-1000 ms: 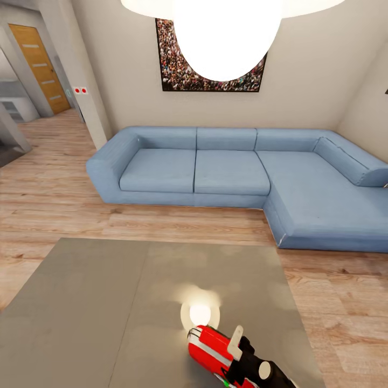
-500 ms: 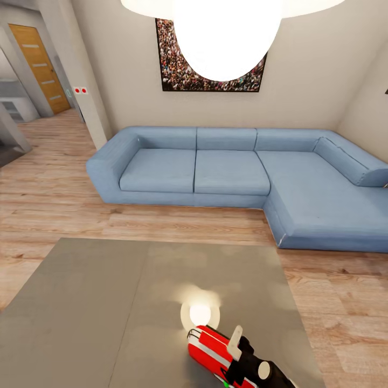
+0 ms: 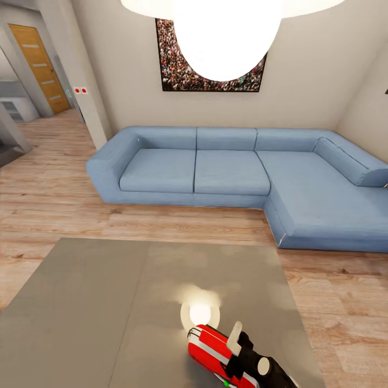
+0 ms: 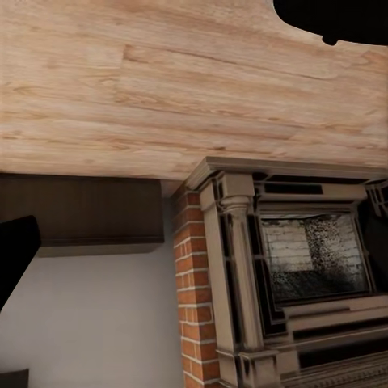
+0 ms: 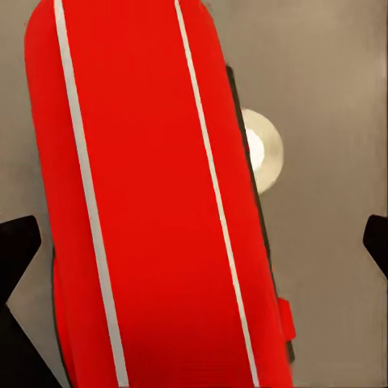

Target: Turn on the radio receiver that's on the table in the living room.

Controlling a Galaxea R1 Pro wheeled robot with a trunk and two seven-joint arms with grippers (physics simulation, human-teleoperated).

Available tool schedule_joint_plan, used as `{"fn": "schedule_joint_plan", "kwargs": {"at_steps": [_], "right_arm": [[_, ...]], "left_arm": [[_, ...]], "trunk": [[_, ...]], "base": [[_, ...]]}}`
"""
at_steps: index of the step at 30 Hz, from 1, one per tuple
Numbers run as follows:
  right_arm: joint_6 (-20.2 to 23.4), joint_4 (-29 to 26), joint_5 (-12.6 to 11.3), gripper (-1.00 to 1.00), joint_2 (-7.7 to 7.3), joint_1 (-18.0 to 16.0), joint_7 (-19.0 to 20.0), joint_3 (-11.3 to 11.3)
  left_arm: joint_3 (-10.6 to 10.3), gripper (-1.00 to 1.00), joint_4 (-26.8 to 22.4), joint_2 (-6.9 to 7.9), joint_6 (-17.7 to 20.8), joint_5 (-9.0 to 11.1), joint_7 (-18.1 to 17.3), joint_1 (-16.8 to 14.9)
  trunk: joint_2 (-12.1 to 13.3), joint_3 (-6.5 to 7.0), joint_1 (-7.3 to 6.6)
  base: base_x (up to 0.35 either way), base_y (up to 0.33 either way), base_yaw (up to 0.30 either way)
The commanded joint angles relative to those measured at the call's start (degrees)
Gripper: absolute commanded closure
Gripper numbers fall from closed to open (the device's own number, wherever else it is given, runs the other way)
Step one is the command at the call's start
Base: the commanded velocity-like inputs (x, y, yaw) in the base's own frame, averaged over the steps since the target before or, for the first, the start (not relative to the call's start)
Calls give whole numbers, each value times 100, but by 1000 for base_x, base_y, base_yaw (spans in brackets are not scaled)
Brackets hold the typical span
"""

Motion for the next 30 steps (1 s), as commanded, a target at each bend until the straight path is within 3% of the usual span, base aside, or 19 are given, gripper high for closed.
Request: {"fn": "schedule_joint_plan", "kwargs": {"at_steps": [1, 9, 16, 20, 25, 28, 30], "right_arm": [[5, -41, -2, -100, 1, 0, 5, -2], [81, -706, -28, -100, 1, 20, 42, -17], [353, -1025, -36, -100, -18, 24, 48, -25], [648, -1501, -39, -100, -37, 58, 84, -40], [984, -2198, -39, -100, -39, 345, 387, -69], [1205, -2732, -38, -100, -33, 442, 882, -117], [1386, -3101, -36, -100, -31, 470, 1259, -284]], "left_arm": [[0, -100, -3, 0, 0, 0, 0, 0], [23, -100, -41, 0, -581, -2, 0, 0], [32, -100, -148, 13, -646, 13, 0, 0], [41, -100, -561, 43, -644, 16, -5, -11], [51, -100, -874, 53, -621, 16, -16, -41], [52, -100, -1075, 50, -575, 16, -22, -54], [52, -100, -1317, 71, -549, 16, -25, -74]], "trunk": [[0, 0, 0], [0, 0, 0], [0, 0, 0], [0, 0, 0], [0, 0, 0], [0, 0, 0], [0, 0, 0]], "base": [[0, 0, 0], [0, 0, 0], [0, 0, 0], [0, 0, 0], [0, 0, 0], [0, 0, 0], [0, 0, 0]]}}
